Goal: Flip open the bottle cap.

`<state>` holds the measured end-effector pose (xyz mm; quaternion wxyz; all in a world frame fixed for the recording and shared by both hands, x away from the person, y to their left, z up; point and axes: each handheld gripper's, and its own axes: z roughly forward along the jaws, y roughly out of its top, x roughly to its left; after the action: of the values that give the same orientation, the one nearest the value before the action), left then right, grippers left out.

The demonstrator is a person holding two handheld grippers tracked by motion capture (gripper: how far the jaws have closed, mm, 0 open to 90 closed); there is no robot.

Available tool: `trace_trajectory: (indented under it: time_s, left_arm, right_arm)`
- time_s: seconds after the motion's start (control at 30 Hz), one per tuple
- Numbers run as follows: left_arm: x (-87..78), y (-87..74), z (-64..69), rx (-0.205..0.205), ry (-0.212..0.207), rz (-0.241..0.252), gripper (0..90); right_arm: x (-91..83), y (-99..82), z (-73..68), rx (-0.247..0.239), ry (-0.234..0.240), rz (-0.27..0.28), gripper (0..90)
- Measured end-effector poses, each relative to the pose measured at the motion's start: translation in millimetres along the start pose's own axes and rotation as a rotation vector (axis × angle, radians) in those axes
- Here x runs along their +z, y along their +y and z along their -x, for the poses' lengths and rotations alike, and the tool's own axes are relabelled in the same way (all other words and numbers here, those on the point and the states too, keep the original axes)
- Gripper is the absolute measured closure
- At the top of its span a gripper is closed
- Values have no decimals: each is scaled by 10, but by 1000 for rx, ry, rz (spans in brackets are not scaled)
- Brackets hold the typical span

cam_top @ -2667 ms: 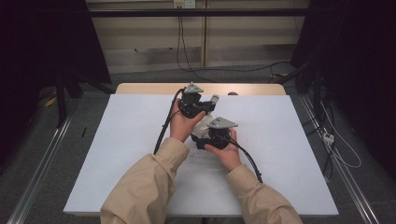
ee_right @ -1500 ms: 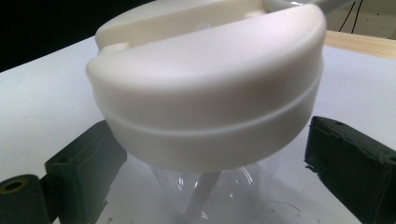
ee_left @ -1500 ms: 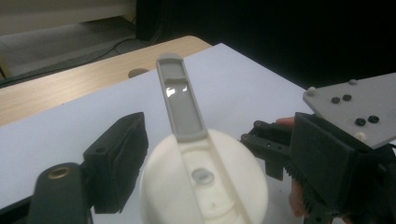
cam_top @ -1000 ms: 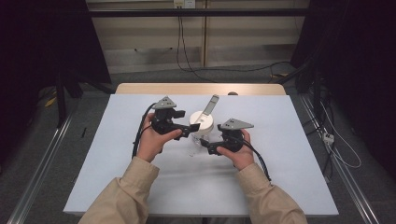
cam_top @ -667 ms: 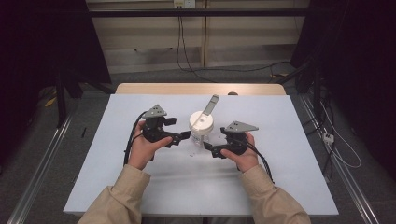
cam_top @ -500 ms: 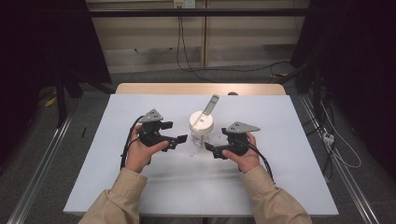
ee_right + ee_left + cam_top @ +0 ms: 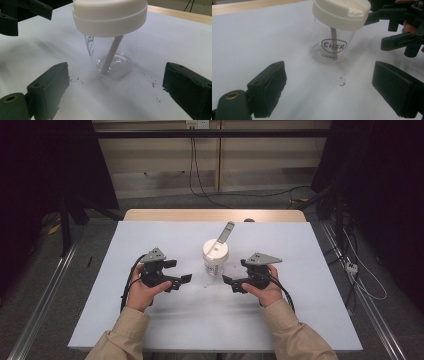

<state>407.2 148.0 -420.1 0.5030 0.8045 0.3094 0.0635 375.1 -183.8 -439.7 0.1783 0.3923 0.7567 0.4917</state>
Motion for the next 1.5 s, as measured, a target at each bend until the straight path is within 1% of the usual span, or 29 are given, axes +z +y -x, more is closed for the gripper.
trace_trajectory:
  time_s: [0.1,0.17,0.33,0.37,0.4,0.6,0.63,0.73,0.8,0.93,1.0,1.03,1.5]
  left_arm:
    - [-36,-45,-23,-13,5,2,118]
    - [-60,-71,-35,-9,12,1,118]
    - [-121,-131,-58,-13,15,7,114]
    - [-138,-140,-65,-9,22,2,113]
    - [-153,-149,-70,-13,24,3,113]
    - [-261,-214,-103,-15,41,5,113]
    - [-281,-226,-108,-13,46,9,113]
    - [-331,-266,-120,-10,53,0,113]
    - [-359,-295,-130,-9,52,-2,113]
    - [-422,-333,-145,-18,60,5,113]
    - [-441,-356,-150,-18,61,9,113]
    - [-452,-366,-152,-18,64,0,113]
    - [-572,-456,-180,-20,83,-8,112]
  right_arm:
    - [-18,-16,3,1,0,-5,68]
    - [-33,-26,10,3,-4,-9,68]
    - [-92,-45,16,-2,-4,-9,68]
    - [-105,-51,19,-4,-6,-9,68]
    - [-119,-57,25,-7,-6,-10,68]
    - [-202,-118,56,7,-7,-14,68]
    - [-215,-129,59,5,-9,-17,68]
    - [-244,-148,56,7,-9,-18,67]
    - [-263,-156,52,5,-9,-17,67]
    - [-312,-170,53,5,-10,-15,68]
    - [-340,-180,56,6,-10,-14,68]
    - [-354,-187,60,4,-11,-14,68]
    - [-562,-307,118,6,-29,-15,75]
